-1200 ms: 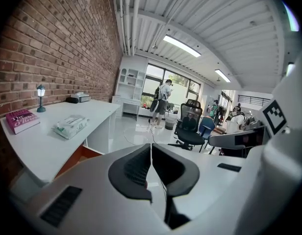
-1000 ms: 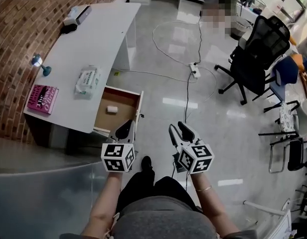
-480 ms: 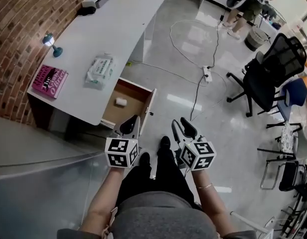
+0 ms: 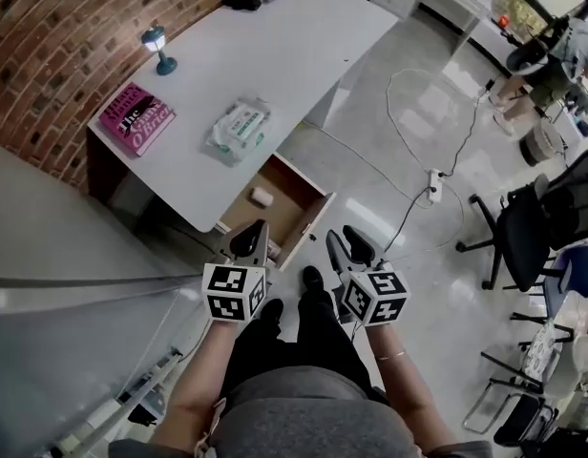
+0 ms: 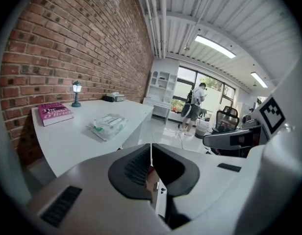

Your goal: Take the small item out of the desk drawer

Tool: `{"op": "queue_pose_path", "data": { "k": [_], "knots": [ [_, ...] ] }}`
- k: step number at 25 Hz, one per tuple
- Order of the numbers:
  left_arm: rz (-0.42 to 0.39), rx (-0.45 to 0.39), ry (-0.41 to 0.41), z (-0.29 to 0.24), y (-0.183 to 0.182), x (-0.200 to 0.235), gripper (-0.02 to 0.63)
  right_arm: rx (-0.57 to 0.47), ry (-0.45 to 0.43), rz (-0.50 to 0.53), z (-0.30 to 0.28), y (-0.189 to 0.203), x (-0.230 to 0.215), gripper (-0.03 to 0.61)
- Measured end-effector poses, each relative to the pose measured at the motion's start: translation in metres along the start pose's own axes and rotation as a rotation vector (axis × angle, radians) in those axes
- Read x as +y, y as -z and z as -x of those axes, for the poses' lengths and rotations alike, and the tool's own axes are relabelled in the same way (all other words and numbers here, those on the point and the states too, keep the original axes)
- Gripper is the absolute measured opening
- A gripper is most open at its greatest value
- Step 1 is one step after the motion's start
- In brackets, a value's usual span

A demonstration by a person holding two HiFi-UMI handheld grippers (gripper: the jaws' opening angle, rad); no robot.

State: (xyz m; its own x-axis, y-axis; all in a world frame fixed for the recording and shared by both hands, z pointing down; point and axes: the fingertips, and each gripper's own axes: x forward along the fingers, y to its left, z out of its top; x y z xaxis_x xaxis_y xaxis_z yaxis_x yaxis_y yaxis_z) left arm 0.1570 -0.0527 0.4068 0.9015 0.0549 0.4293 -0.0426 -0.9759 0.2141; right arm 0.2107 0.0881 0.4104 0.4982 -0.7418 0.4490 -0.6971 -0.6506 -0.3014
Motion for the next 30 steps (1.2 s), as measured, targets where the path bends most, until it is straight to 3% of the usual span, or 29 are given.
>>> {"op": "queue_pose_path", "data": {
  "k": [8,14,22,30],
  "knots": [
    [0.11,-0.051,-0.236,0.006,-0.01,0.02,0.028,0.119,-0.234,0.128,-0.052,-0.02,0.006,0.138],
    [0.207,-0.062,-0.388,0.017,0.001,0.031,0.028,0.233,-0.38,0.245,-0.09,-0.01,0.013,0.14],
    [0.333,-0.081,-0.546,0.031,0.032,0.038,0.028,0.356,-0.508,0.359,-0.121,0.016,0.026,0.135],
    [0.432,-0.104,-0.677,0.055,0.064,0.049,0.028,0.48,-0.582,0.441,-0.151,0.061,0.048,0.132]
  ]
}}
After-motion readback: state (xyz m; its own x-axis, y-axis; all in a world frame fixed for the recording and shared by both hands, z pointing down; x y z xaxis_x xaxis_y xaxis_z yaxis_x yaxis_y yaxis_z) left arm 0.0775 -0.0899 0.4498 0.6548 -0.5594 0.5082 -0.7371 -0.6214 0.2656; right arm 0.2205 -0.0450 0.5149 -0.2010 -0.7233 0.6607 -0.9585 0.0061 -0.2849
